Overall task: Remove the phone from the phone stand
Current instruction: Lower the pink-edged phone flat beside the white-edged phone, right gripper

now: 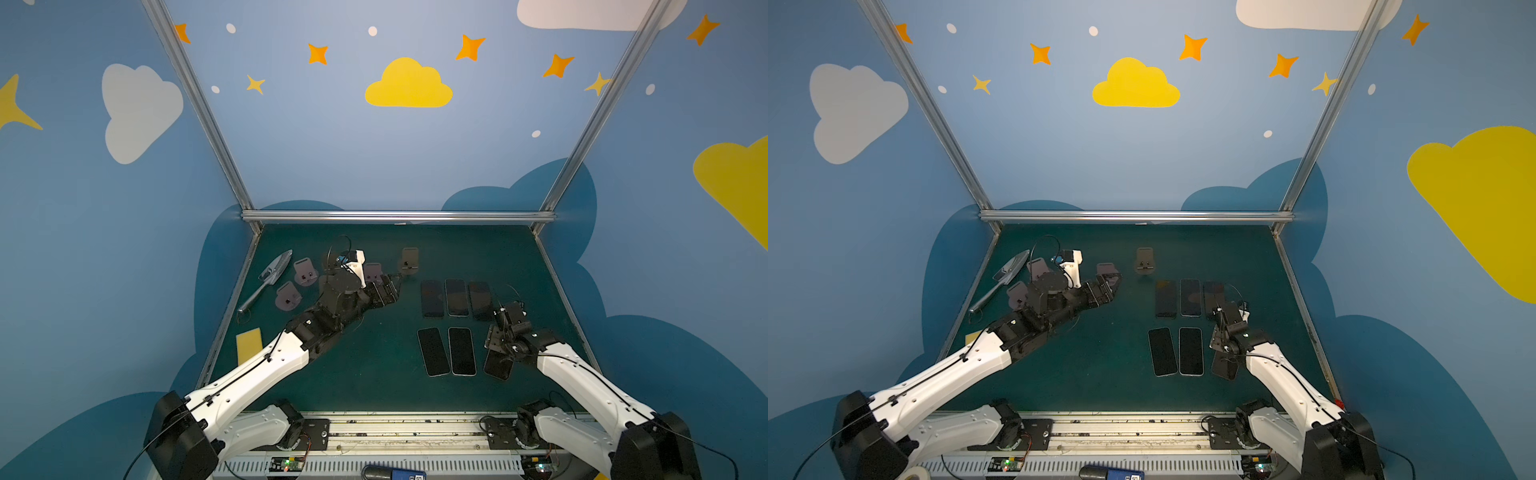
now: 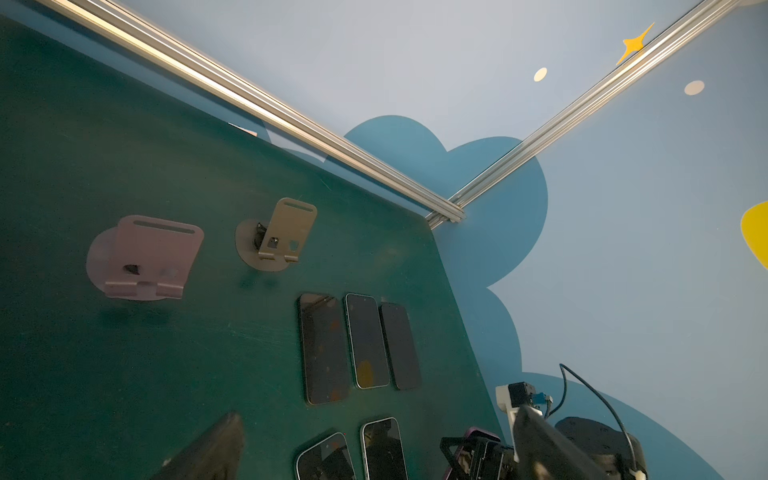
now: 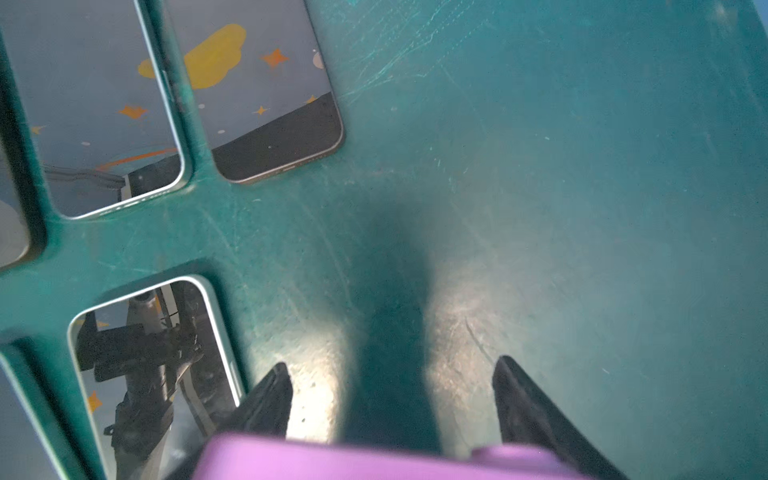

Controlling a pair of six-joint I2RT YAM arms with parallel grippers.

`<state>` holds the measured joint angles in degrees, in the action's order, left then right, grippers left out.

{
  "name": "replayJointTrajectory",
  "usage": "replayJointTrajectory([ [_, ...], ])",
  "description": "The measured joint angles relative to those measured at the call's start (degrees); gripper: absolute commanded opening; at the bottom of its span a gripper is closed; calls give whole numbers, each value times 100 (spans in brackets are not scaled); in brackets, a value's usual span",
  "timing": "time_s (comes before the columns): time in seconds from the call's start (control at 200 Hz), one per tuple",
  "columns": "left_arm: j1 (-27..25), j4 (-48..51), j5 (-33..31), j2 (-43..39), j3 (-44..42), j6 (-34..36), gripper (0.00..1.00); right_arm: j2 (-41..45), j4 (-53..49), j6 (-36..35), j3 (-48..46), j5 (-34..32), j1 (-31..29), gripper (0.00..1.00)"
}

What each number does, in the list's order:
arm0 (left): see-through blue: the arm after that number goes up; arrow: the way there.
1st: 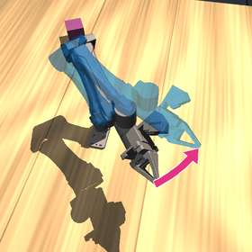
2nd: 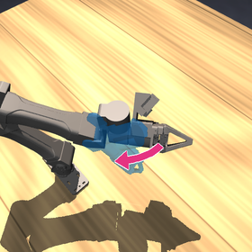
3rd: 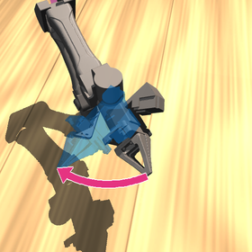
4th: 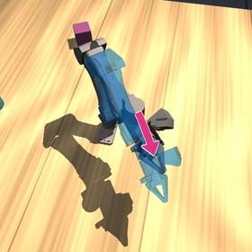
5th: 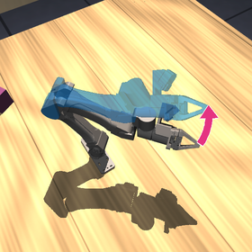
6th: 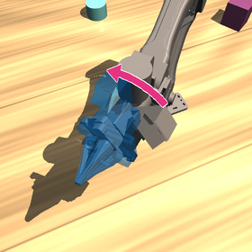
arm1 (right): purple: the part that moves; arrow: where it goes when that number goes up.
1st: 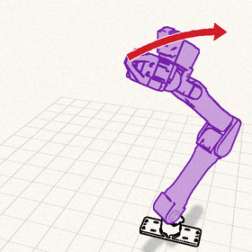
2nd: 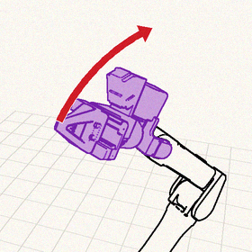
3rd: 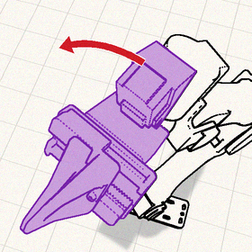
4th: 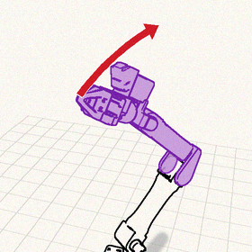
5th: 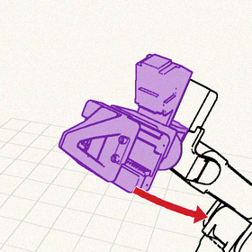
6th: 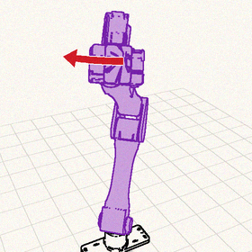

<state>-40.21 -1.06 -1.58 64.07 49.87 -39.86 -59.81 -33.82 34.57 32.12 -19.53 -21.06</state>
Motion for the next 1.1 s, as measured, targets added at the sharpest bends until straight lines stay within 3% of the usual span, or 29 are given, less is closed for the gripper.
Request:
replayJointTrajectory([
  [0.666,0,2,2,195,0,-4,100,-1294,393,-205,313,918,400,65],
  [1.102,0,2,7,232,0,-7,100,-3126,-789,-358,1757,1777,780,68],
])
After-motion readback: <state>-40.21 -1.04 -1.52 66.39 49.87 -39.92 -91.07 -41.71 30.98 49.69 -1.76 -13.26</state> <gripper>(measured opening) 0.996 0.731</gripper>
